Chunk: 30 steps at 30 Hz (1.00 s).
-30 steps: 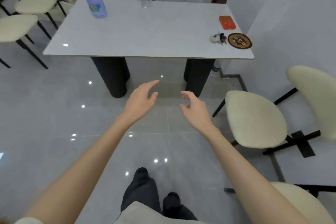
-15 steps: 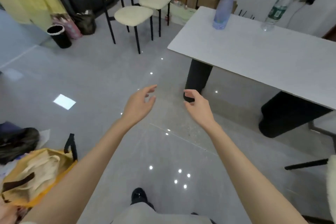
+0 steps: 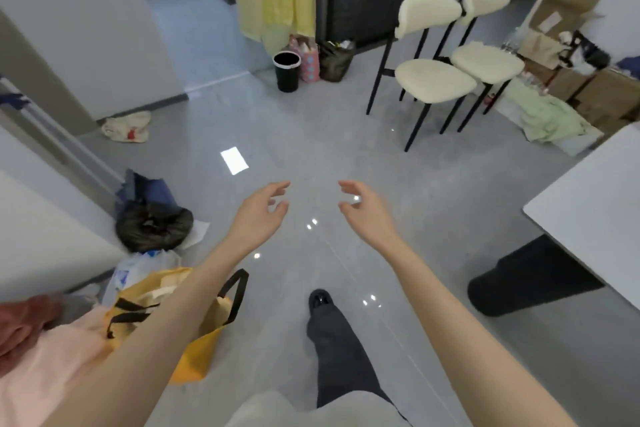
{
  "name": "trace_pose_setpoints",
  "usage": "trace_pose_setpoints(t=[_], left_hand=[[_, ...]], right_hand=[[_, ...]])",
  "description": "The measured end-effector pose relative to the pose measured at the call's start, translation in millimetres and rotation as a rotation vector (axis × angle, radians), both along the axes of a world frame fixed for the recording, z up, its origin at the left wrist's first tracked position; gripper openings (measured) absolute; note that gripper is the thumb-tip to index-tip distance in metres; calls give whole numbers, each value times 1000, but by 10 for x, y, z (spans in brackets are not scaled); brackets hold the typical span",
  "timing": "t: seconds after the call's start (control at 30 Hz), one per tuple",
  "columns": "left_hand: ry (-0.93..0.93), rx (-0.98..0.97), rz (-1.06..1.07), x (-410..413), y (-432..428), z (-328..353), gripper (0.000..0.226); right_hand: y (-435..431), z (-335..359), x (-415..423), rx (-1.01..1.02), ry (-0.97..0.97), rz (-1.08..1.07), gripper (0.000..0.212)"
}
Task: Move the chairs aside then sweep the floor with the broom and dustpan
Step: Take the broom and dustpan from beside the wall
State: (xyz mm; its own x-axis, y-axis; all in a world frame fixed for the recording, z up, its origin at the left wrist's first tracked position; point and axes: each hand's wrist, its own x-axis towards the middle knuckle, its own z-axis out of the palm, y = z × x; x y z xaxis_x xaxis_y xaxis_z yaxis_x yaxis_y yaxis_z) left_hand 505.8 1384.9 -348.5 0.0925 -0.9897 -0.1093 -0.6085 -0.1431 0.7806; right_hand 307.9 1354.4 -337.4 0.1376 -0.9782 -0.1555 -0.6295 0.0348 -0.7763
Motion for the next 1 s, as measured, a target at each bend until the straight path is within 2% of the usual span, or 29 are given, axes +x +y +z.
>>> trace_pose_setpoints(t=[0.17, 0.4, 0.7, 1.0], left_hand=[[-13, 6, 170, 672, -999, -124, 39], [7, 6, 408, 1484, -2381, 52, 40], [-9, 34, 647, 2791, -3433, -152, 42], [61, 85, 835, 4385, -4639, -514, 42]], right_hand=[[-1320, -131, 712, -9, -3, 171, 43], [-3054, 23, 1711, 25, -3, 374, 42], [-4411, -139, 3120, 89, 11, 607, 41], [-5810, -346, 5101, 117, 75, 804, 42]])
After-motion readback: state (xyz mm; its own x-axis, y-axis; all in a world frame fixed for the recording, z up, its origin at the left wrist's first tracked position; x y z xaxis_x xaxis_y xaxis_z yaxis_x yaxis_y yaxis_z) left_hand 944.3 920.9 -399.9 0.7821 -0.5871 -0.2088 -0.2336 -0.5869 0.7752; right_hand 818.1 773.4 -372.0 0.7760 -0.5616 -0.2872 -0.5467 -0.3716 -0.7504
